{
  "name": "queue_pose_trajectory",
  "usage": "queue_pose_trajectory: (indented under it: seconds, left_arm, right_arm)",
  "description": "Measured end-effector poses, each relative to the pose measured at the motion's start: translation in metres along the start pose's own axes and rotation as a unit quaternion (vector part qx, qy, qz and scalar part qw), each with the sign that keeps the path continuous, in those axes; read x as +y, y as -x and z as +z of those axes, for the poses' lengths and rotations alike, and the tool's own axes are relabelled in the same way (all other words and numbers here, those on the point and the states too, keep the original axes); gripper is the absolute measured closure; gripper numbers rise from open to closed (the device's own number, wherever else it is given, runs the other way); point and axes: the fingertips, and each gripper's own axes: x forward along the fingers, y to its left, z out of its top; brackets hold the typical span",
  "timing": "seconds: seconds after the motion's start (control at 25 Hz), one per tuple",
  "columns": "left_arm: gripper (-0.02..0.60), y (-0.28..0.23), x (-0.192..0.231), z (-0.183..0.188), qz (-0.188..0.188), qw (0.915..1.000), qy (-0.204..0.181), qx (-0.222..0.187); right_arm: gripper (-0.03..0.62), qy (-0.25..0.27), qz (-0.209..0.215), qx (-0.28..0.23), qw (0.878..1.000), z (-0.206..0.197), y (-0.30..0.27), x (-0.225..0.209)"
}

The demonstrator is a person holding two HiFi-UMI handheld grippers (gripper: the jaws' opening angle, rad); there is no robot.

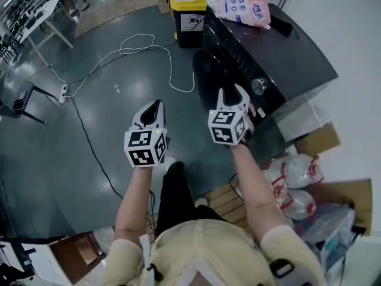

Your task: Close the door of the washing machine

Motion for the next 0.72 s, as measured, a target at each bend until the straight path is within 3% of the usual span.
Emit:
queue_pose_trajectory:
  seconds: [0.72]
  left_arm:
    - [0.571,0.028,-0.056,0.018,-0.017,0.9995,-0.018,-0.018]
  right_arm:
    - [0.509,-0.063,0.022,-0.023,0.998,-0.012,0.063,-0.022]
